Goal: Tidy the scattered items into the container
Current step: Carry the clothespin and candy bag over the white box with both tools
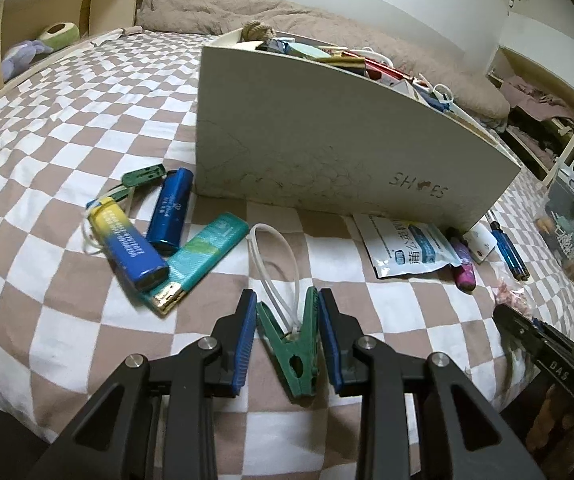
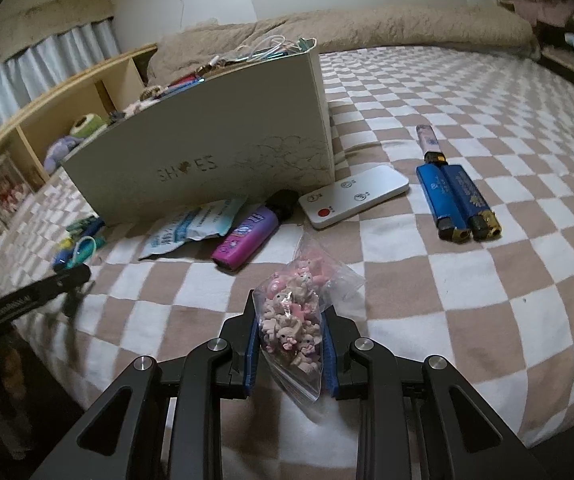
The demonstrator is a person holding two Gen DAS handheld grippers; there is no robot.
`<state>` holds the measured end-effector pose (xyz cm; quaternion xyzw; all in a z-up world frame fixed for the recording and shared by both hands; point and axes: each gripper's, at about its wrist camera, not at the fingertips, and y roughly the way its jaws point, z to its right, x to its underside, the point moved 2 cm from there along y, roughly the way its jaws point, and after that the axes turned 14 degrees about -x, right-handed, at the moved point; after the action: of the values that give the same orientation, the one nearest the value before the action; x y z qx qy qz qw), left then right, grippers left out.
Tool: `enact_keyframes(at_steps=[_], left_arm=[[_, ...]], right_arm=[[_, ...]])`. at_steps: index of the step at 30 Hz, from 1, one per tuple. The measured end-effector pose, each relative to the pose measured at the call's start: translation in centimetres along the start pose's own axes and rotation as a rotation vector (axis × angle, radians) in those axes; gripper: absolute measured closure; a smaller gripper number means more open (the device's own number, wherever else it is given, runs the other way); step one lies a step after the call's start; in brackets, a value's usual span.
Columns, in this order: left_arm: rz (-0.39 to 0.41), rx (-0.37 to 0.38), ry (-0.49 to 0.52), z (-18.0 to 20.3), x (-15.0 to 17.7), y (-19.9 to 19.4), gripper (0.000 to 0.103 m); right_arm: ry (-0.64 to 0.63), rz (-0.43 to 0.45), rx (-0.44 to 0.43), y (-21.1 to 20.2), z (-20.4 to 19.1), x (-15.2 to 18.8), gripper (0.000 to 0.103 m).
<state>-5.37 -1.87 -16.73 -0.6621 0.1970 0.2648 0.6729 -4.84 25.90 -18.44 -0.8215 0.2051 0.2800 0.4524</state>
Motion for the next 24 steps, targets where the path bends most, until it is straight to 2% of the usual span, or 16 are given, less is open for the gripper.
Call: enact_keyframes(at_steps=[7, 13, 18, 24], left_arm=[[0.045, 0.021, -0.01, -0.9, -1.1, -1.9, 0.072], [0.107, 0.039, -0.004, -0.8, -2.9, -3.7, 0.072], [0.156, 0.046, -0.004, -0.9, -4.7, -4.6, 0.072], [0.216, 0.066, -0.002, -0.5, -7.4, -5.6, 0.072]], right_arm=[[-0.005, 0.009, -0.047, -1.3, -1.5, -0.8, 0.076], [-0.039, 0.057, -0.099, -2.9, -3.3, -3.2, 0.076], [-0.035, 0.086, -0.184, -3.7, -4.4, -5.4, 0.076], [-0.067, 0.114, -0.209, -4.2, -5.7, -7.4, 0.076]])
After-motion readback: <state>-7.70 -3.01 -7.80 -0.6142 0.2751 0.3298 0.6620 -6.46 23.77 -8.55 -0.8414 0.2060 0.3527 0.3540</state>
